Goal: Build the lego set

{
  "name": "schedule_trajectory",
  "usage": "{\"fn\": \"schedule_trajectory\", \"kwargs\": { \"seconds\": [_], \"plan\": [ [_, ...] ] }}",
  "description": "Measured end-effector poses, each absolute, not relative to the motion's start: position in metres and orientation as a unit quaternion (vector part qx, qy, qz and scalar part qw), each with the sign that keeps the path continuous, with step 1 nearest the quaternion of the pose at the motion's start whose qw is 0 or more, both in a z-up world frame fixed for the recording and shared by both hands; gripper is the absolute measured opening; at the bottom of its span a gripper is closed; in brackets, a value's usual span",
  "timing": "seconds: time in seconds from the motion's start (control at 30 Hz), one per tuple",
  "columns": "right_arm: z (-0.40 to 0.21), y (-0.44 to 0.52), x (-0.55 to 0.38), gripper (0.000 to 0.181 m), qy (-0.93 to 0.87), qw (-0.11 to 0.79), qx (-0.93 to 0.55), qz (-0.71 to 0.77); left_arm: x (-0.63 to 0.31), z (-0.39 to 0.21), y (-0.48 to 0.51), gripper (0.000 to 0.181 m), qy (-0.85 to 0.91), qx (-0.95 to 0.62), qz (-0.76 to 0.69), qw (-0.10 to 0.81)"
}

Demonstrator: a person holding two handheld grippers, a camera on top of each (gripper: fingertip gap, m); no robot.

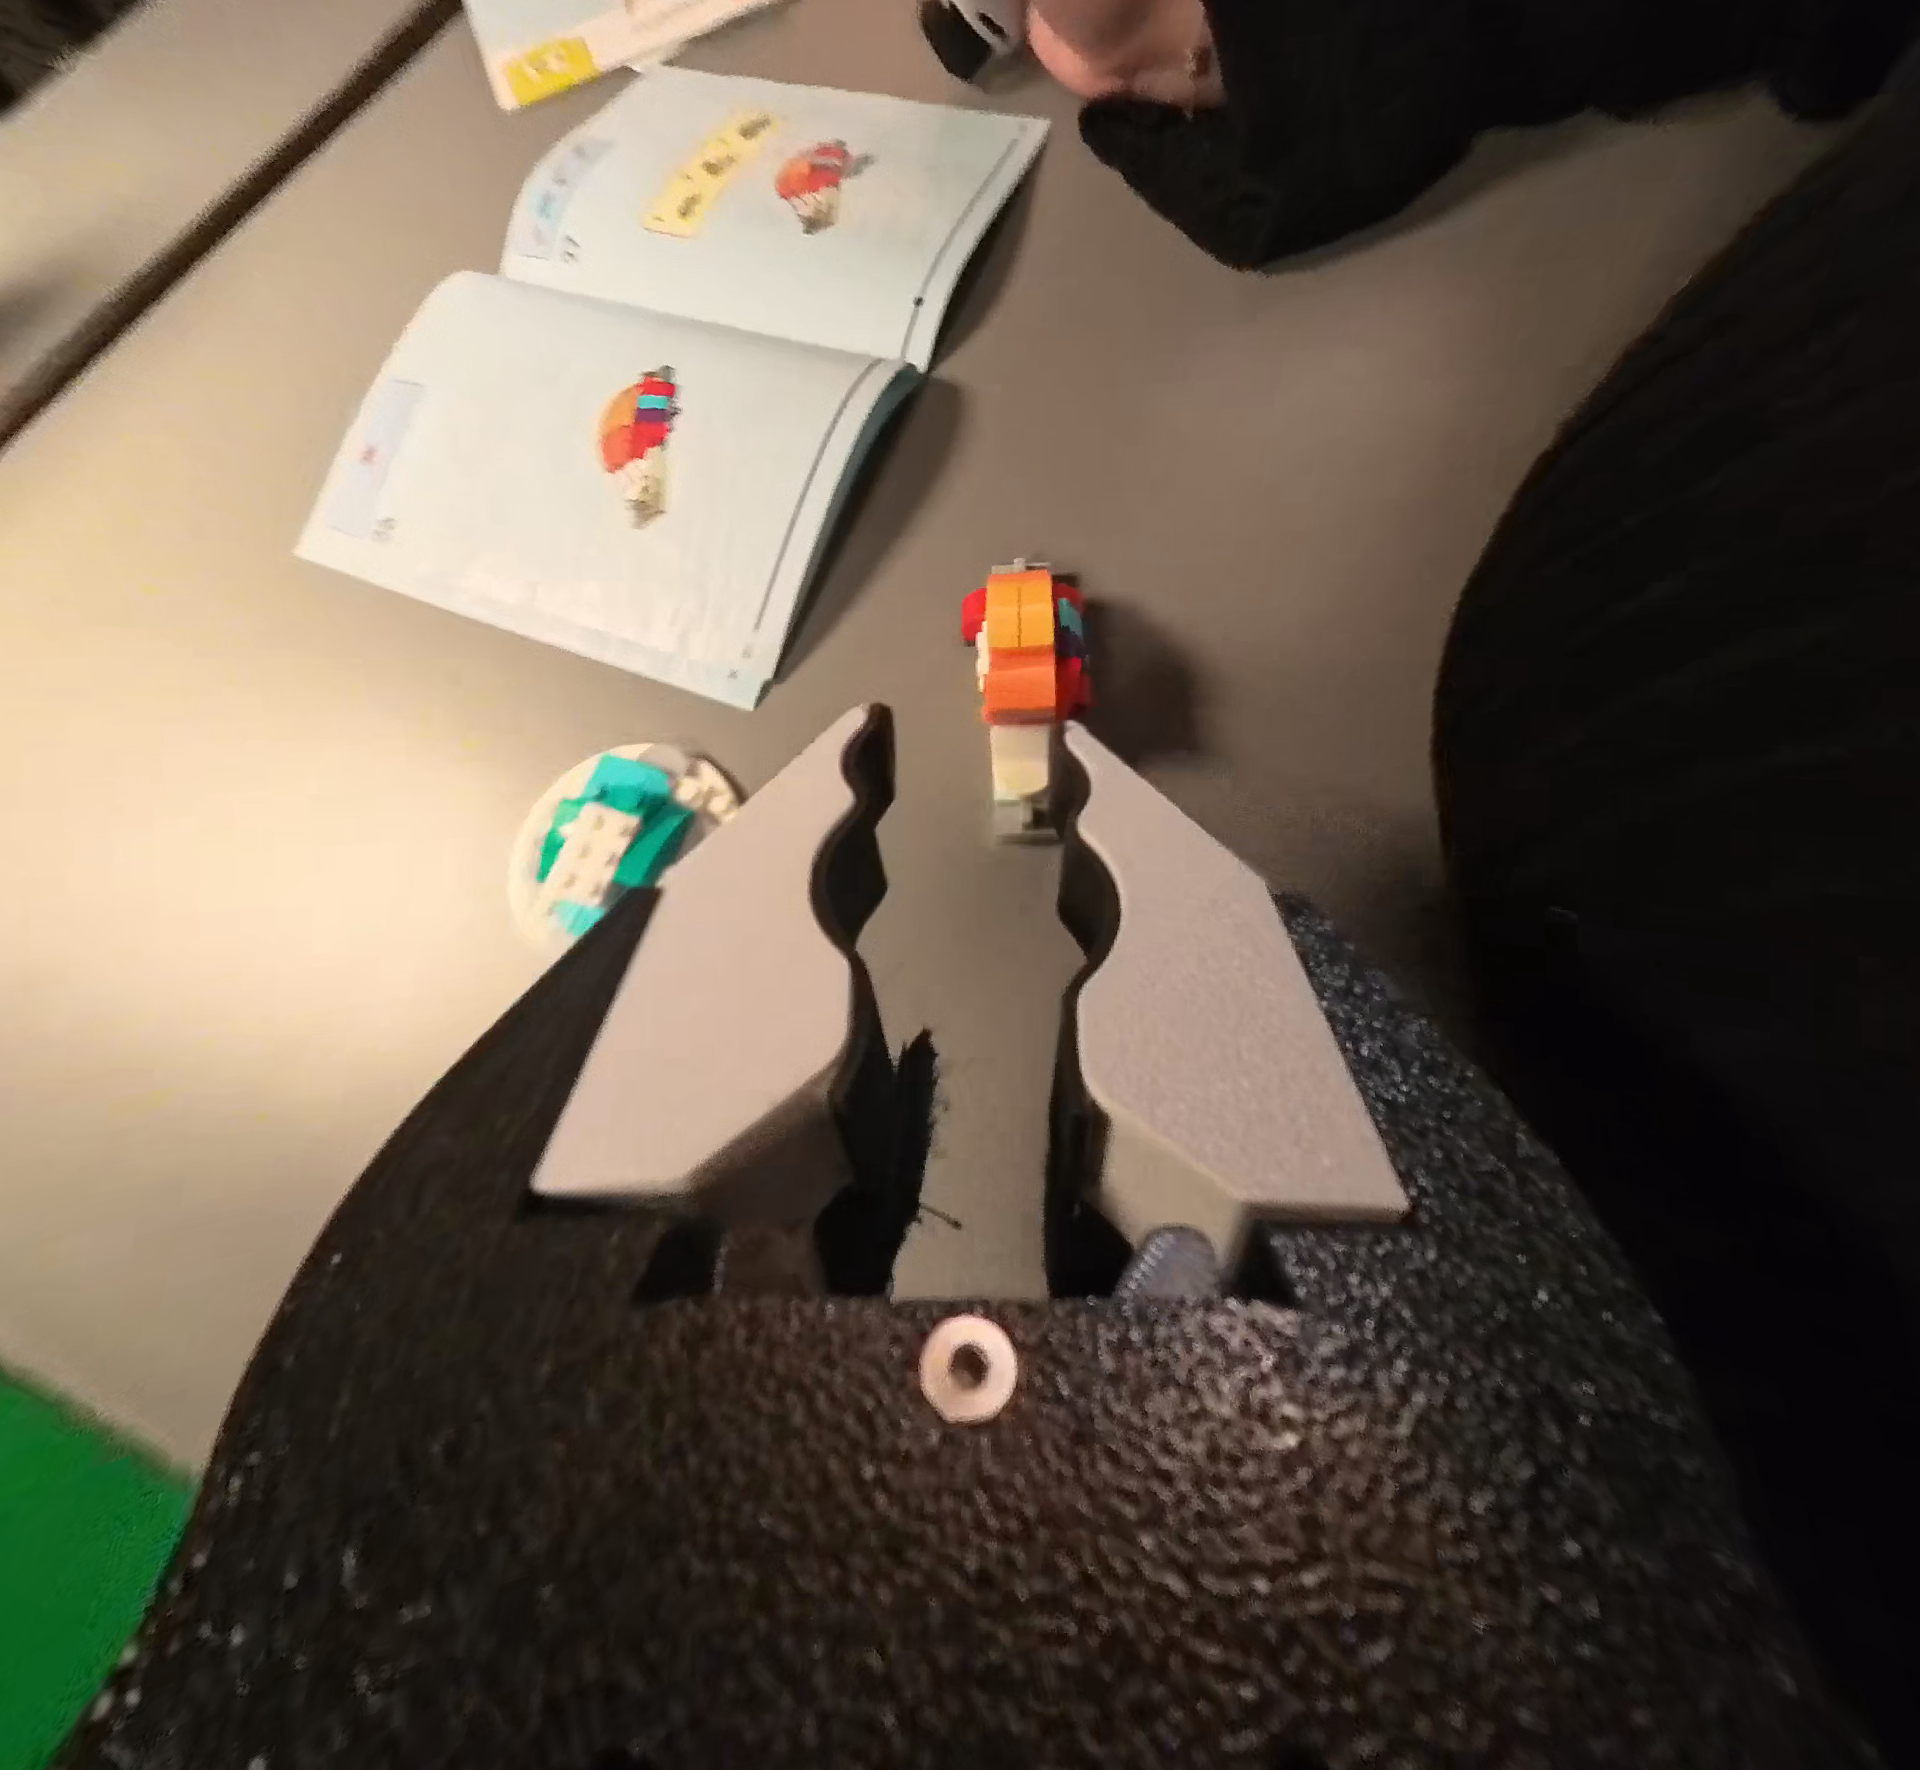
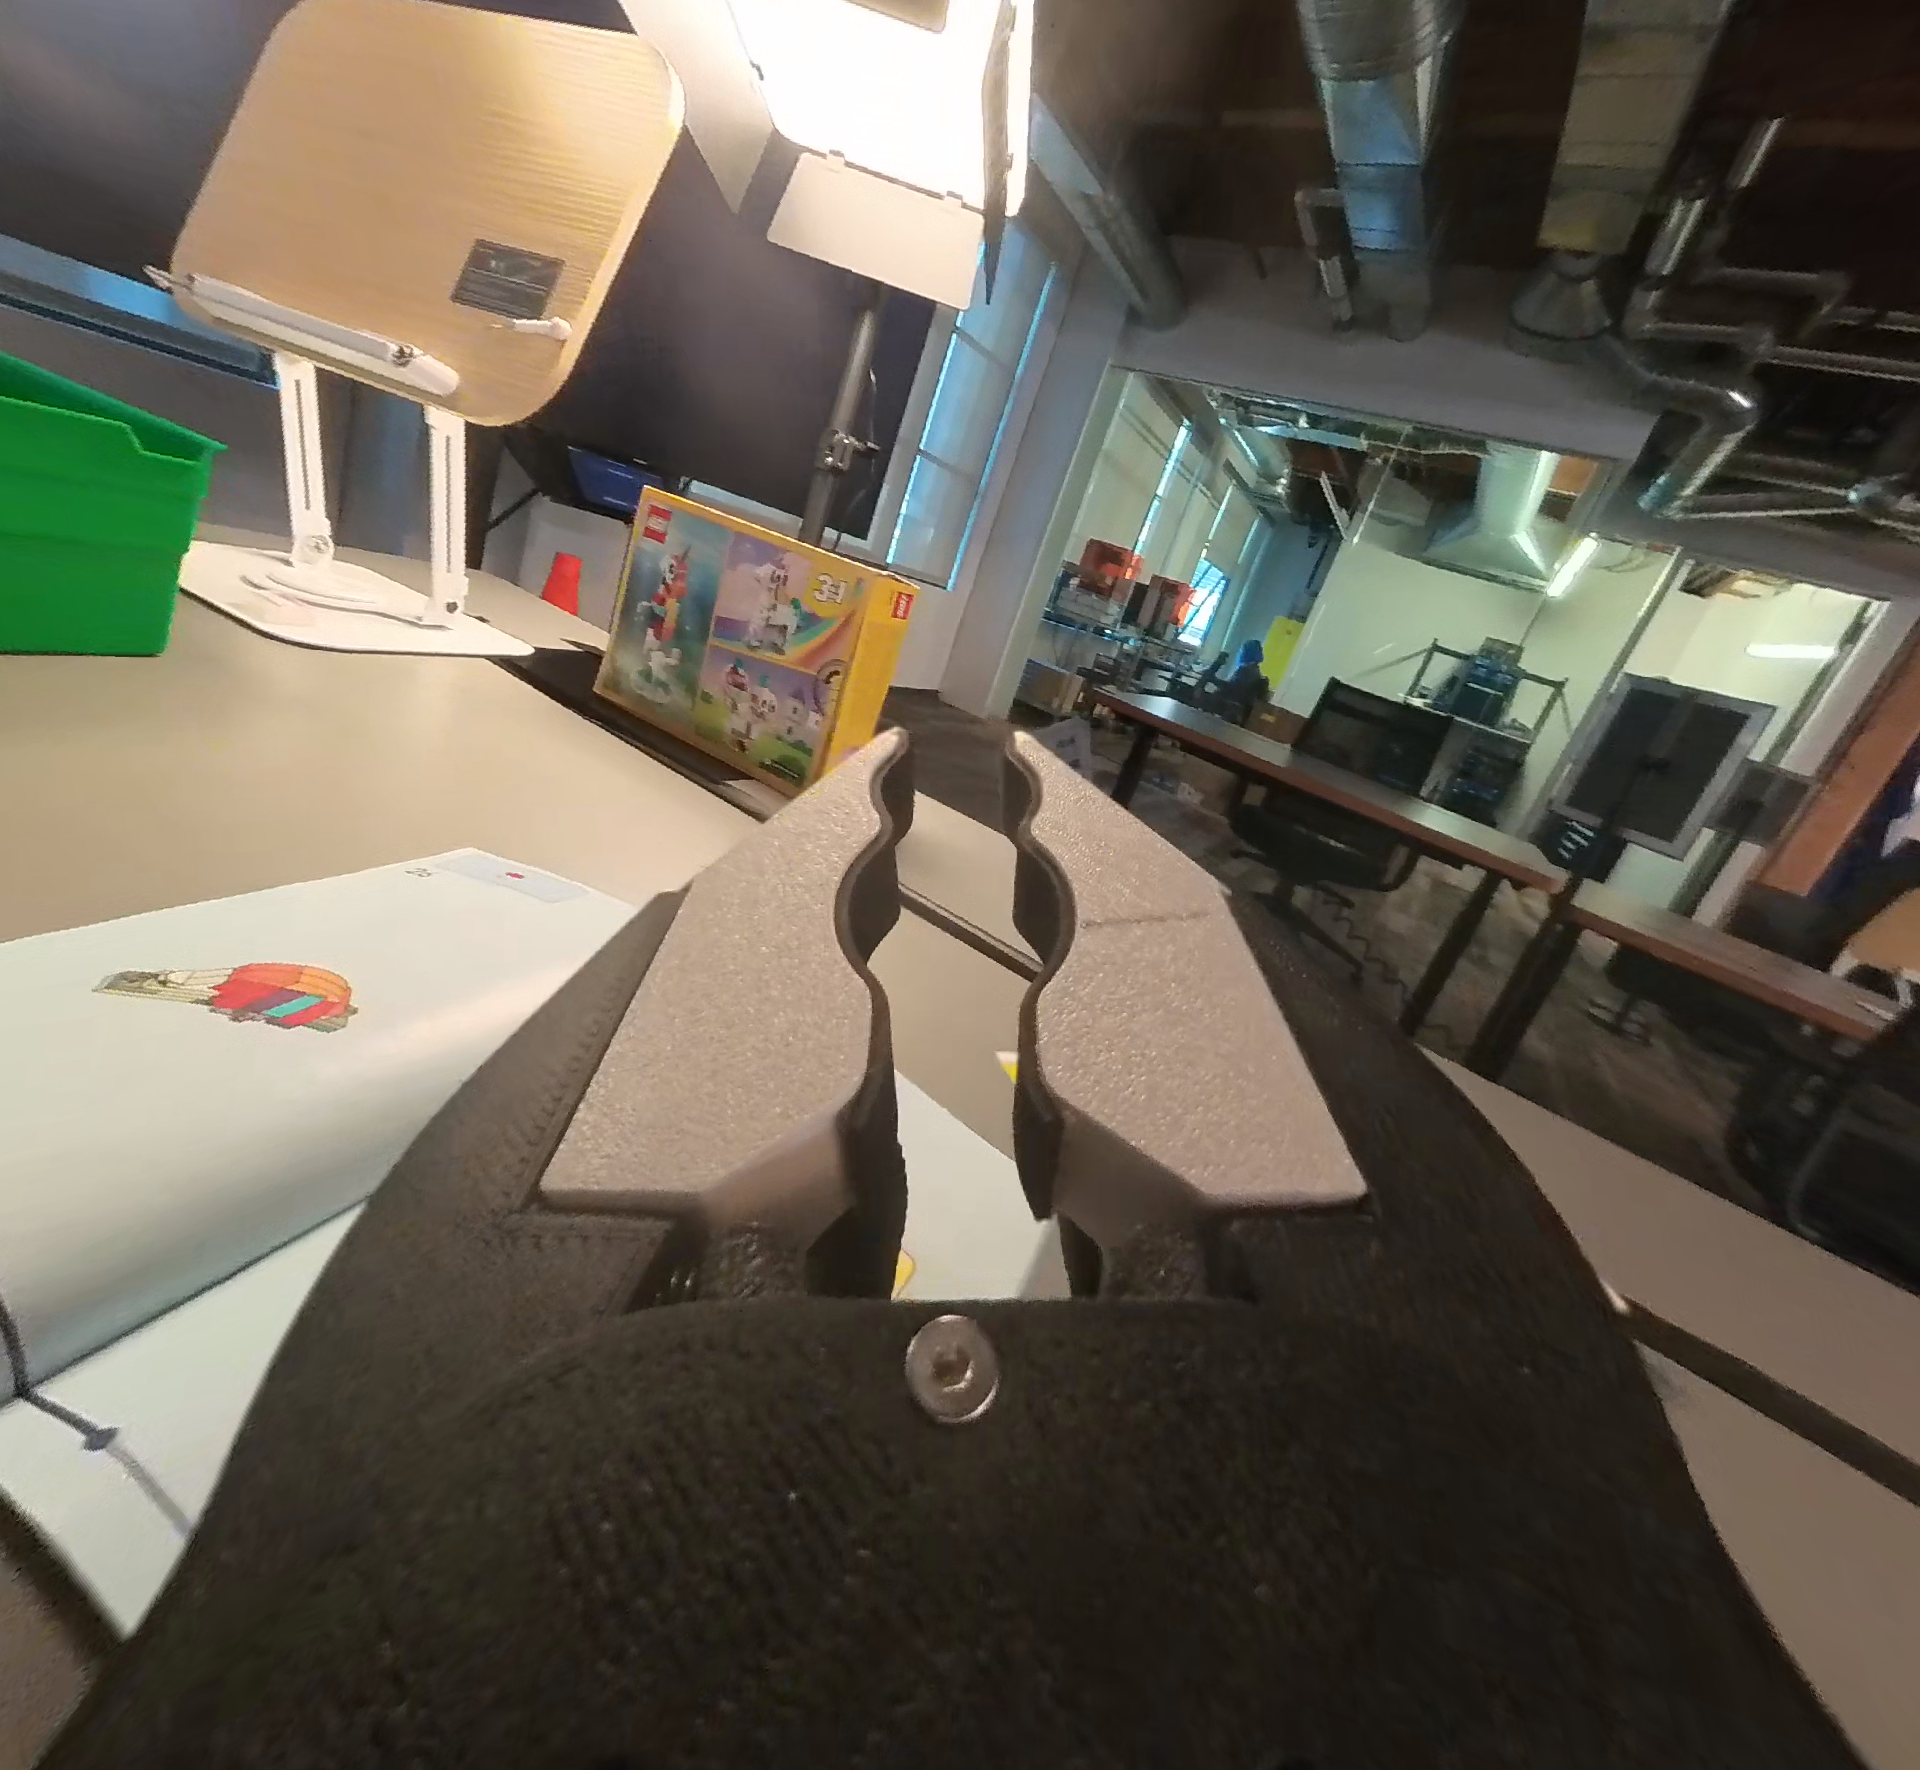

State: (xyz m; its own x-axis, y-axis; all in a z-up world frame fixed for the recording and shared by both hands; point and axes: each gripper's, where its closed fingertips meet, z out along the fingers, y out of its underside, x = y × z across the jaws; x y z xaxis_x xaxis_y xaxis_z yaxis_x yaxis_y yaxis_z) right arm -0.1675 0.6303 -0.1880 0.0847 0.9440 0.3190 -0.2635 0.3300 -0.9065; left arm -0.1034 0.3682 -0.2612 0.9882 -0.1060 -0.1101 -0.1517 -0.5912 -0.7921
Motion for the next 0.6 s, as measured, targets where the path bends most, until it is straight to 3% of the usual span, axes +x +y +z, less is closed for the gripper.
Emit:
{"fn": "schedule_trajectory", "kwargs": {
  "seconds": [0.2,0.4,0.5,0.6],
  "plan": [
    [-0.190,0.643,-0.168,0.014,-0.484,0.672,-0.367,0.424,-0.131,-0.206,0.309,0.025,-0.009,-0.863,0.078,0.498],
    [-0.190,0.664,-0.166,0.015,-0.461,0.697,-0.394,0.382,-0.180,-0.182,0.224,0.027,-0.087,-0.862,0.182,0.465],
    [-0.191,0.674,-0.164,0.015,-0.452,0.708,-0.407,0.359,-0.202,-0.168,0.190,0.040,-0.119,-0.847,0.221,0.468],
    [-0.191,0.683,-0.163,0.015,-0.446,0.721,-0.416,0.328,-0.223,-0.140,0.166,0.042,-0.163,-0.806,0.240,0.516]
  ]
}}
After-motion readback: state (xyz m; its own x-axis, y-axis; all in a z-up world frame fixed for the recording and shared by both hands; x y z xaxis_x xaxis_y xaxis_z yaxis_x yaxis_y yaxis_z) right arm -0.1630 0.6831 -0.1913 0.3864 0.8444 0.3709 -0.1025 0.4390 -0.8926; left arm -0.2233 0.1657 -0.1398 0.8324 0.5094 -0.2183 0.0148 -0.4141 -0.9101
